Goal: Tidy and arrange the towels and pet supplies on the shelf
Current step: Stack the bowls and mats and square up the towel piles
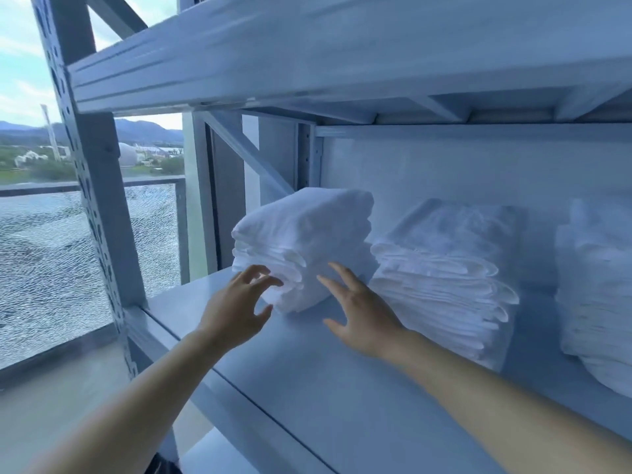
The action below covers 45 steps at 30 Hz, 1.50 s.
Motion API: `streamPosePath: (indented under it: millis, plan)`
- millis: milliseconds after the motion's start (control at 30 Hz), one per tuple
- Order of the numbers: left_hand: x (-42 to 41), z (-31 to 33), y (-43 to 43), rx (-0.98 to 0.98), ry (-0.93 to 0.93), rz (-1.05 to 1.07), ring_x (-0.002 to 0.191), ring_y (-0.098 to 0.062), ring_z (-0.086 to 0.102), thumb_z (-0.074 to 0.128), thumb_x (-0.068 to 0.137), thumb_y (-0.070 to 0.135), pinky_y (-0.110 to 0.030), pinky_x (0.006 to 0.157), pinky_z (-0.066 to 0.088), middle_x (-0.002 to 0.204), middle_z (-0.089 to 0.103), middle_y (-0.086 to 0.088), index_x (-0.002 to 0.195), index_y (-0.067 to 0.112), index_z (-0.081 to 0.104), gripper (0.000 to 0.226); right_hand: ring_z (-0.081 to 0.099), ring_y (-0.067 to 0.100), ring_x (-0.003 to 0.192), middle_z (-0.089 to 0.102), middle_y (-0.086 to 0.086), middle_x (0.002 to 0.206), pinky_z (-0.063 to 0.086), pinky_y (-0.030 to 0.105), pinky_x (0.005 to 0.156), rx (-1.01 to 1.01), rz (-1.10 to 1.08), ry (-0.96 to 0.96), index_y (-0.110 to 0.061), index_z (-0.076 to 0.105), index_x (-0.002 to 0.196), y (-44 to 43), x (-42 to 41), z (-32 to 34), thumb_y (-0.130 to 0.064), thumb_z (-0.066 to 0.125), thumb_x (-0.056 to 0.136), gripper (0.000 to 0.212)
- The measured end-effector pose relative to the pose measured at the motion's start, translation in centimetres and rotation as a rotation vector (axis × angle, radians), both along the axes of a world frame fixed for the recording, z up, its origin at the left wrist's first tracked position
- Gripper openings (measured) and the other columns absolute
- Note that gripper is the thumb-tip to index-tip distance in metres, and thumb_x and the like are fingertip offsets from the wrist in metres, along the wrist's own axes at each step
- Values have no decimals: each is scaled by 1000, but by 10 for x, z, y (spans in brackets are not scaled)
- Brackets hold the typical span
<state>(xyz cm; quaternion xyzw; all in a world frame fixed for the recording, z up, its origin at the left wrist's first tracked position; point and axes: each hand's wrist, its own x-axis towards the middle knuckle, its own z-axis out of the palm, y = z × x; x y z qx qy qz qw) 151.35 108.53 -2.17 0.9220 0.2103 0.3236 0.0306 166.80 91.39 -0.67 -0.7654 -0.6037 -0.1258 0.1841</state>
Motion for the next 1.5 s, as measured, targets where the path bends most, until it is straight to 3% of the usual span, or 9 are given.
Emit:
streamPosePath:
  millis: [333,567,700,833,1100,1200,1300,1400,1500]
  plan:
    - [1,-14,66,-48,-30,104,116,-24,50,73,75,32,-34,72,49,135,41,1,124,23,49,55,11,21,144,-16,-7,152,40,35,104,183,9,41,-31,3,149,58,1,-22,-30,68,83,93]
    - [31,-21,78,48,-79,-60,118,-39,48,86,60,22,-40,65,55,150,18,-11,143,34,24,104,-1,22,145,-26,-13,145,39,34,105,169,-27,3,-33,-3,148,70,3,-31,-26,68,83,97]
    - [51,-20,79,35,-137,-115,107,-39,53,83,58,6,-37,59,55,147,19,-8,137,45,27,105,2,28,144,-23,-7,146,43,38,98,207,-68,-37,-35,0,143,74,6,-27,-28,72,78,97]
    - [69,-18,83,7,-151,-152,98,-37,55,82,58,4,-39,66,55,142,23,-6,136,48,29,104,-4,25,144,-26,-11,145,41,37,103,201,-105,-25,-31,7,146,76,16,-21,-22,70,78,92]
    - [114,1,83,9,49,-154,117,-29,48,77,74,25,-38,86,49,147,17,-8,143,46,18,94,-15,27,143,-35,1,149,26,35,112,140,-340,-36,-15,-5,149,80,19,-16,-40,62,86,95]
    - [119,-1,80,3,-20,-143,113,-31,50,71,79,19,-39,79,52,144,24,-8,142,45,24,83,-13,27,144,-31,3,152,23,32,113,110,-341,-53,-10,-6,148,88,18,-9,-37,58,90,91]
    - [118,-12,85,28,-79,-129,106,-32,54,70,79,15,-43,70,54,143,27,-7,139,48,29,79,0,30,145,-22,9,154,38,28,103,44,-448,-163,-4,2,148,102,21,-13,-30,67,85,95]
    - [120,-18,93,71,-64,-134,102,-34,58,76,74,14,-44,66,55,146,26,-10,138,48,26,88,43,35,126,37,20,145,55,25,73,128,-576,-331,1,54,126,115,24,-19,-32,93,36,104]
    - [127,-18,95,119,22,-121,92,-35,62,82,64,7,-40,58,56,144,29,-17,140,42,21,103,56,33,115,57,18,127,56,24,63,91,-599,-301,-4,65,115,128,34,-26,-32,94,21,102]
